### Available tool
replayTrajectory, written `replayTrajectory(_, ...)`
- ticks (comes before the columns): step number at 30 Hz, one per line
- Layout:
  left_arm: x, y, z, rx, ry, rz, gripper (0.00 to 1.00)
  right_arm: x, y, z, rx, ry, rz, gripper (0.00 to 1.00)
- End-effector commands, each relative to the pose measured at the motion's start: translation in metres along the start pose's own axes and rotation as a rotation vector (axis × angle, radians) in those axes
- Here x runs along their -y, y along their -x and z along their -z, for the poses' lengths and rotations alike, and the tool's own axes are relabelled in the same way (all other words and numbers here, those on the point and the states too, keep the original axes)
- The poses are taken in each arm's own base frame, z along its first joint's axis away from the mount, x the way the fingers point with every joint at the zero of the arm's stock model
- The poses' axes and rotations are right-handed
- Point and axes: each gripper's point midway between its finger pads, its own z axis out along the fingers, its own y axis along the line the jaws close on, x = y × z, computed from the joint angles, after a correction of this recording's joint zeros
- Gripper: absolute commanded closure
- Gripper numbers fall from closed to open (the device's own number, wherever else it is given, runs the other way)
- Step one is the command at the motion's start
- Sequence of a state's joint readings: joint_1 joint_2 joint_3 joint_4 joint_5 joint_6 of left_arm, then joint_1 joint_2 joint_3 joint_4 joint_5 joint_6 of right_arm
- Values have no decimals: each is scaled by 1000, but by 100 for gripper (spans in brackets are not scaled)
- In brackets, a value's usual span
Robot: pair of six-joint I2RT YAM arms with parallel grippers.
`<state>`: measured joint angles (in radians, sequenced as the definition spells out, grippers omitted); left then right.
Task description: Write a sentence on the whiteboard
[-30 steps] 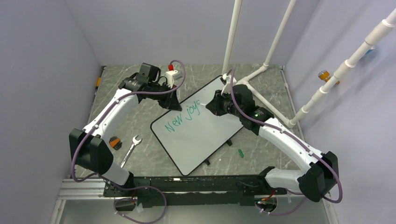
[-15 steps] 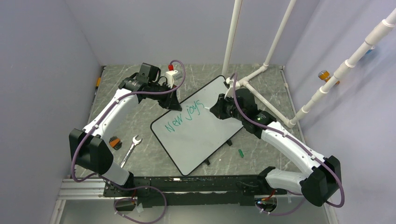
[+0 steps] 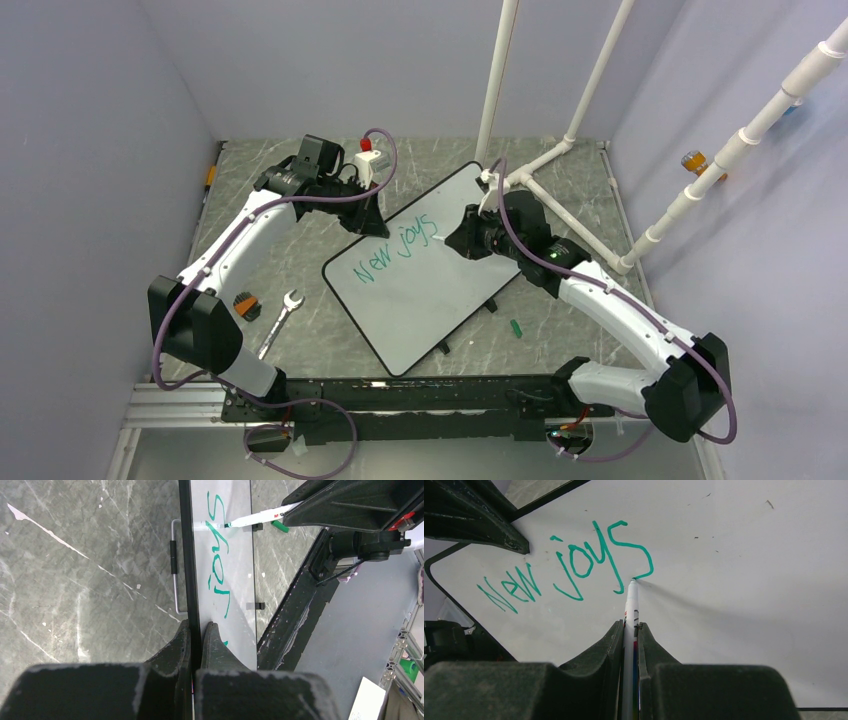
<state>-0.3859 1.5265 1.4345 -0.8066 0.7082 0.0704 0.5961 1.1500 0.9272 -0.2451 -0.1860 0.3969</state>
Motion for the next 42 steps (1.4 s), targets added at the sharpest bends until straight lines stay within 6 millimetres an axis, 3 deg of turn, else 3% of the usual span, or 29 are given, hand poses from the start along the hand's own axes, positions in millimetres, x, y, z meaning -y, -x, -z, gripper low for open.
replayTrajectory(1, -3, -4, -7, -25, 28, -171, 100, -12, 19, -2, 42, 43, -5, 100)
replayTrajectory(9, -3, -3, -6, -21, 33, -175, 100, -31, 59, 16, 114, 65, 14, 100)
replayTrajectory(14, -3, -3, -6, -20, 35, -175, 100, -45, 76, 47, 181, 96, 4, 100)
replayTrajectory(17, -3, -3, -5, -19, 36, -177, 100, -45, 75, 64, 205, 87, -4, 100)
replayTrajectory(21, -3, -3, -5, -18, 40, -176, 100, -38, 64, 80, 215, 54, -12, 100)
replayTrajectory(34, -13, 0, -3, -13, 102, -172, 100, -7, 6, 106, 127, -49, -14, 100)
replayTrajectory(42, -14, 0, -5, -16, 104, -164, 100, -19, -30, 101, 27, 63, -44, 100)
